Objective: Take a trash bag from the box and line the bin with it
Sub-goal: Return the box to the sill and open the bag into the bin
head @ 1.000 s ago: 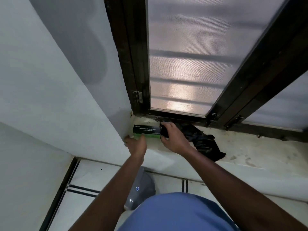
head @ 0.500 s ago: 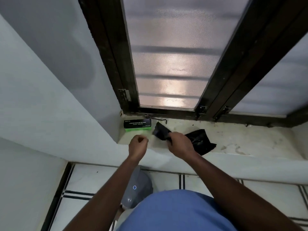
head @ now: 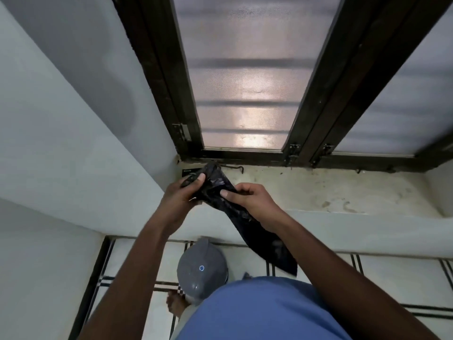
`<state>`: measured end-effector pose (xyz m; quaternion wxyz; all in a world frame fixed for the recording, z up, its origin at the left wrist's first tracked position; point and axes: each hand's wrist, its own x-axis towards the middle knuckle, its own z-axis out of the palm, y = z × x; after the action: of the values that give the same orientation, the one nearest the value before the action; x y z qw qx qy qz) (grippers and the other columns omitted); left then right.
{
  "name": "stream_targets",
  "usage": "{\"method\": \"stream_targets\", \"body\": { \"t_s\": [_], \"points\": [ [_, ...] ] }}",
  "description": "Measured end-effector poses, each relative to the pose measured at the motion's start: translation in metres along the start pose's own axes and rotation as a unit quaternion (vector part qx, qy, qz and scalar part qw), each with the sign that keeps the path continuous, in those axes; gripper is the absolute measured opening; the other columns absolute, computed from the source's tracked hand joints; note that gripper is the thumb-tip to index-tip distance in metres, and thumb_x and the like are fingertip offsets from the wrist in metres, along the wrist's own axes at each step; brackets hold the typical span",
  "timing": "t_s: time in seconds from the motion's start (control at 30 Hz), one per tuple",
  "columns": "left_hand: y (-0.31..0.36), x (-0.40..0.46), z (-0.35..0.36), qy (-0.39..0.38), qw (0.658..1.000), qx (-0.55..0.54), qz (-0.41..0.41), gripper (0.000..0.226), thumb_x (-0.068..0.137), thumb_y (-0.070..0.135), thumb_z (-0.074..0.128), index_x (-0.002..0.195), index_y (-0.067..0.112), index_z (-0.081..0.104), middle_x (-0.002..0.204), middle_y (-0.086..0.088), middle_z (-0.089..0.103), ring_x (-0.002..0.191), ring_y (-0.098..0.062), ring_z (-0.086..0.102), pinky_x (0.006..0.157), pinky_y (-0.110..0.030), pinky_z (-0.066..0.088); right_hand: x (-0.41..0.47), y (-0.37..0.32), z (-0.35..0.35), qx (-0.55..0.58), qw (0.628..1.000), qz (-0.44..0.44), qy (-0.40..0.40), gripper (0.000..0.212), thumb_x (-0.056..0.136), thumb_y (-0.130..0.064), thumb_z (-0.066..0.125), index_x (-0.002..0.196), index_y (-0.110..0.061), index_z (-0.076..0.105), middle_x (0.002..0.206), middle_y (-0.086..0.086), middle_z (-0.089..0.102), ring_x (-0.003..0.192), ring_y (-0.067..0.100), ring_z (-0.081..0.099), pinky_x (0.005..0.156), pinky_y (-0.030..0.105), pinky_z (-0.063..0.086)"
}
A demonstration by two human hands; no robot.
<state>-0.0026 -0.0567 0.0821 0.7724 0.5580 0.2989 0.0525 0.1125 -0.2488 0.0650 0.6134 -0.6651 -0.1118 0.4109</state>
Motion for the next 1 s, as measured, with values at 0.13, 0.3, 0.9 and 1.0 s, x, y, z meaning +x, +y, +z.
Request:
{"method": "stream_targets", "body": {
  "t_s": [0.13,0.3,0.9,1.0],
  "points": [
    [0.003,-0.021,-0.016,0.066,0.996,0.06,0.024,0.024,0.102,0.023,0.076,0.121,0.009,0.077,0.104,-0.009,0.08,0.091,-0.021,0.074,0.078,-0.032,0.058,-0.002,0.005,0.015,0.008,1.0,-0.012,0.026,0.042,0.091,-0.027,0.093,0.071,-0.015,0.058,0.068,0.002,0.063,0.064,0.013,0.065,0.062,0.023,0.052],
    [-0.006,-0.052,-0.015,0.204,0.959,0.195,0.013,0.028,0.104,0.043,0.073,0.119,0.019,0.07,0.111,0.001,0.079,0.099,-0.022,0.076,0.087,-0.042,0.061,-0.009,0.017,0.036,-0.02,0.998,-0.029,0.055,0.052,0.088,-0.036,0.094,0.067,-0.018,0.051,0.061,-0.004,0.047,0.054,0.009,0.046,0.057,0.022,0.041],
    [-0.001,-0.129,-0.122,0.242,0.969,-0.032,0.026,0.042,0.1,0.034,0.081,0.122,0.001,0.065,0.121,-0.02,0.073,0.103,-0.031,0.08,0.082,-0.03,0.067,-0.126,0.058,0.117,-0.151,0.978,0.11,-0.09,0.026,0.096,-0.04,0.086,0.113,-0.021,0.085,0.105,0.001,0.087,0.1,0.023,0.084,0.095,0.035,0.063],
    [-0.016,-0.162,-0.126,0.284,0.944,0.165,0.023,0.056,0.091,0.049,0.086,0.123,0.021,0.051,0.127,-0.004,0.059,0.108,-0.02,0.069,0.092,-0.038,0.061,-0.139,0.074,0.155,-0.071,0.992,0.101,0.006,0.032,0.097,-0.042,0.086,0.114,-0.016,0.083,0.106,0.003,0.087,0.098,0.021,0.084,0.082,0.027,0.061]
  ]
}}
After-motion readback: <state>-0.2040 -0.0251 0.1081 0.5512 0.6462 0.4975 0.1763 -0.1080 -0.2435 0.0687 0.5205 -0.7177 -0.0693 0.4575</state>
